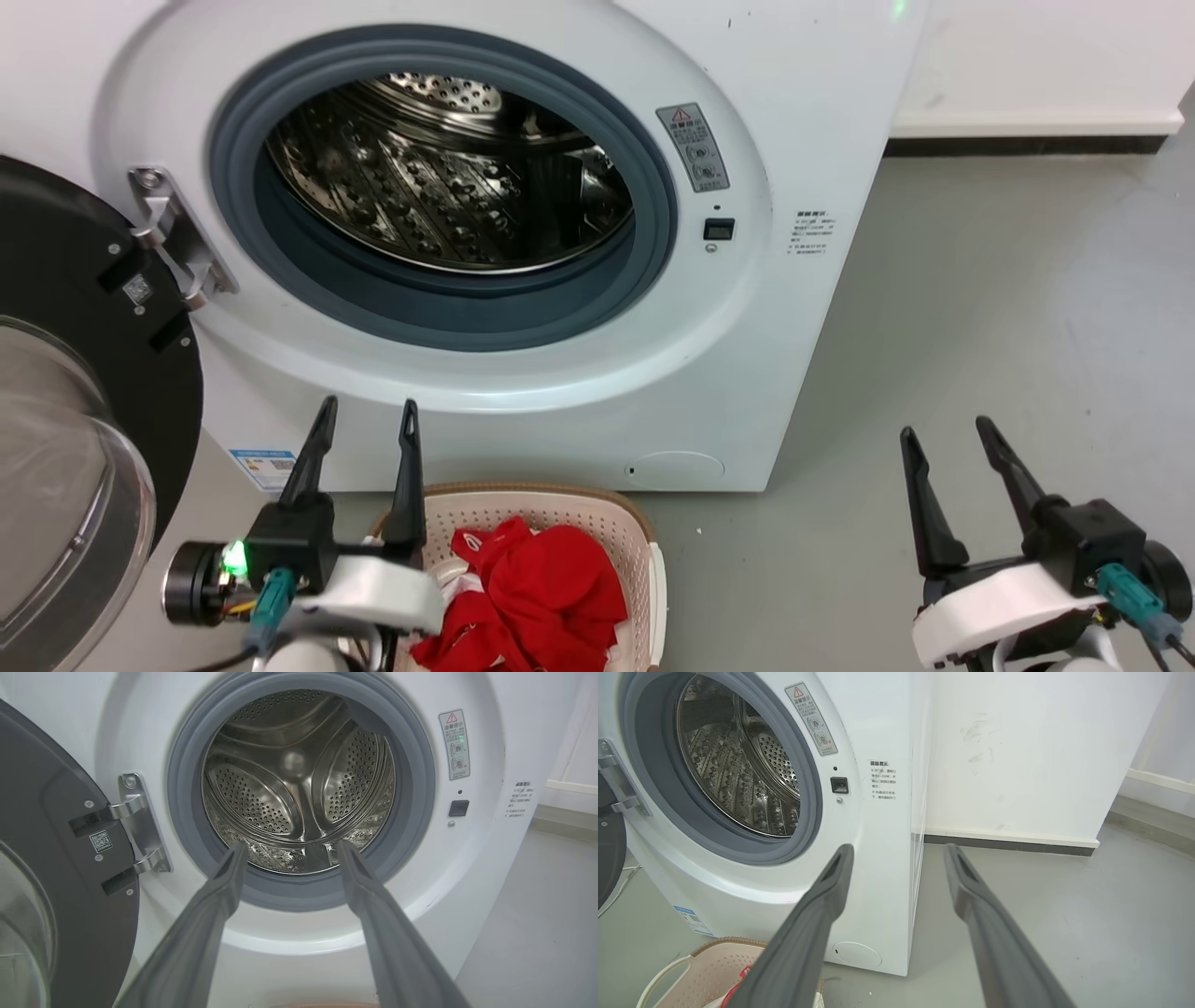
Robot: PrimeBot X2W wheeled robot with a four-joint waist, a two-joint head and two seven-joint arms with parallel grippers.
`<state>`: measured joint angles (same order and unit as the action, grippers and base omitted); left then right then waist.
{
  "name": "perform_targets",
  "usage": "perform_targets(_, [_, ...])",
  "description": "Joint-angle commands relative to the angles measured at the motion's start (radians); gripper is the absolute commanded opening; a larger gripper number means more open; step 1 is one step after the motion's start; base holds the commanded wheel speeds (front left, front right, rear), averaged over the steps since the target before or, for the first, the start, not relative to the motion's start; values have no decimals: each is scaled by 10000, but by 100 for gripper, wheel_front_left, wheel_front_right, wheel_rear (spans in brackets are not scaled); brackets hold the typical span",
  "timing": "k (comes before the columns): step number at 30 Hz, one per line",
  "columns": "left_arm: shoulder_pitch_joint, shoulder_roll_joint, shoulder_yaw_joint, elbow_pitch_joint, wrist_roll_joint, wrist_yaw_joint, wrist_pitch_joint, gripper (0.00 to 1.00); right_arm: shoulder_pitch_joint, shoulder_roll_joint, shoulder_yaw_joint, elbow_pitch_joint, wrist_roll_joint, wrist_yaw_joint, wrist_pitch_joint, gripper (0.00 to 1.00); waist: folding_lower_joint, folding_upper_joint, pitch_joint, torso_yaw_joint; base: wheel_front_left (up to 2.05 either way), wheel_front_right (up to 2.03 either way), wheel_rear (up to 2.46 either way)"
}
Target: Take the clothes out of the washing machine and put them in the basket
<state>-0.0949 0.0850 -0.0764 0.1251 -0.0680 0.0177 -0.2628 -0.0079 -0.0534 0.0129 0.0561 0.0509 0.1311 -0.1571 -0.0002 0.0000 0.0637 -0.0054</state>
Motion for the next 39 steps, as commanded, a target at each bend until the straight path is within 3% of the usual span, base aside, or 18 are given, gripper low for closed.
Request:
perform_targets(1, [251, 60, 10, -129, 3, 16, -27, 100, 220, 40, -2, -63, -94, -7, 42, 100, 2, 0, -183, 35, 0, 0, 0])
perform_targets(12, [1500, 223, 57, -888, -272, 27, 546, 100, 911, 45, 6, -251, 116, -7, 211, 100, 2, 0, -733, 104, 0, 0, 0])
perform_targets(36, [1625, 245, -143, -1117, -519, 215, 574, 100, 1102, 46, 58, -437, 199, -7, 251, 100, 2, 0, -744, 156, 0, 0, 0])
perform_targets(37, [1615, 234, -145, -1110, -544, 207, 563, 0, 1104, 47, 58, -432, 202, -7, 249, 0, 2, 0, -740, 163, 0, 0, 0])
perform_targets(39, [1536, 234, -147, -1004, -549, 177, 612, 0, 967, 12, 65, -302, 217, 2, 298, 0, 2, 0, -740, 161, 0, 0, 0])
